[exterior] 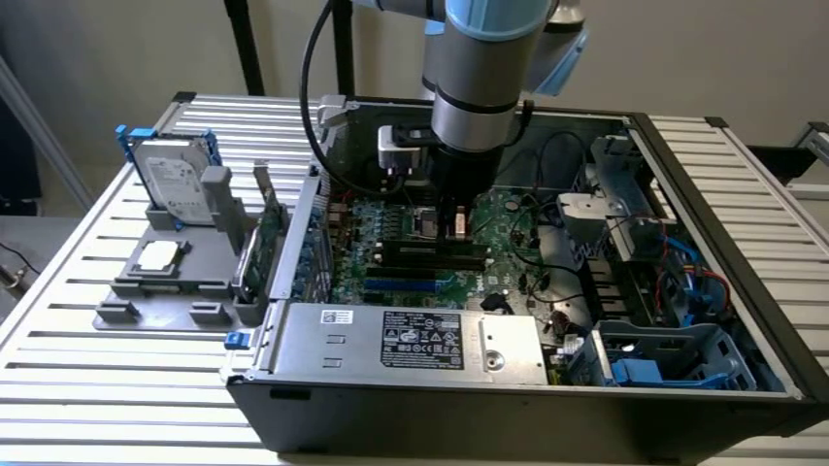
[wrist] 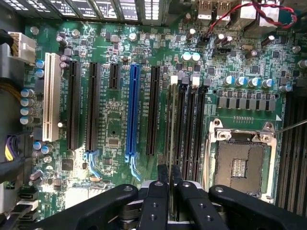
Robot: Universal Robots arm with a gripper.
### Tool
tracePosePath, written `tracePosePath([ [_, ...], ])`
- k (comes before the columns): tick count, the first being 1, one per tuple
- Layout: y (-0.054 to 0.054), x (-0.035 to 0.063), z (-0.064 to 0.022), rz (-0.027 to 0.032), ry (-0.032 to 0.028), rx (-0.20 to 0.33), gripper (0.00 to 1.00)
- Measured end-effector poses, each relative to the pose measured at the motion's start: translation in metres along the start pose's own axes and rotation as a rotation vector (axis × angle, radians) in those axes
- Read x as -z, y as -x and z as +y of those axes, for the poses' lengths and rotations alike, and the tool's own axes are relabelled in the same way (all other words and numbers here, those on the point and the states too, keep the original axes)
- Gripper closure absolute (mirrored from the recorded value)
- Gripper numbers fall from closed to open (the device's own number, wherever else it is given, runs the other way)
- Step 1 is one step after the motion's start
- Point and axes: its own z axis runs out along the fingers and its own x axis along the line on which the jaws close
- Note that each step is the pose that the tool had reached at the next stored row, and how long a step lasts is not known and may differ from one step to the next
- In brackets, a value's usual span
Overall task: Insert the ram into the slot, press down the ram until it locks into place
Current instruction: 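Insert the ram into the slot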
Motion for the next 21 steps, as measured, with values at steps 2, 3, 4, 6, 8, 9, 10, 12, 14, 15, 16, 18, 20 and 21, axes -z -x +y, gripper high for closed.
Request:
tracePosePath([
  [2,0.0001,-0.0001,0.0000,0.0001,0.0000,0.000,0.86],
  [3,0.0001,-0.0003,-0.0001,-0.0001,-0.0001,0.000,0.86],
  [4,0.0002,-0.0006,-0.0001,-0.0002,-0.0002,0.000,0.86],
  [6,0.0002,-0.0009,-0.0001,-0.0001,-0.0001,0.000,0.86],
  [8,0.0003,-0.0013,-0.0001,-0.0001,-0.0001,0.000,0.86],
  [9,0.0004,-0.0015,-0.0001,-0.0001,-0.0001,0.000,0.86],
  [10,0.0005,-0.0018,0.0000,-0.0003,-0.0002,0.000,0.86],
  [12,0.0007,-0.0026,0.0000,-0.0003,-0.0002,0.000,0.86],
  [14,0.0008,-0.0036,0.0000,-0.0001,-0.0001,0.000,0.86],
  [15,0.0010,-0.0040,-0.0001,-0.0001,-0.0001,0.000,0.86],
  [16,0.0011,-0.0043,-0.0001,0.0000,0.0000,0.000,0.86],
  [18,0.0014,-0.0049,-0.0001,0.0000,-0.0001,-0.001,0.86],
  [20,0.0016,-0.0055,-0.0001,-0.0002,-0.0002,-0.002,0.86],
  [21,0.0016,-0.0057,-0.0001,-0.0002,-0.0001,-0.002,0.86],
])
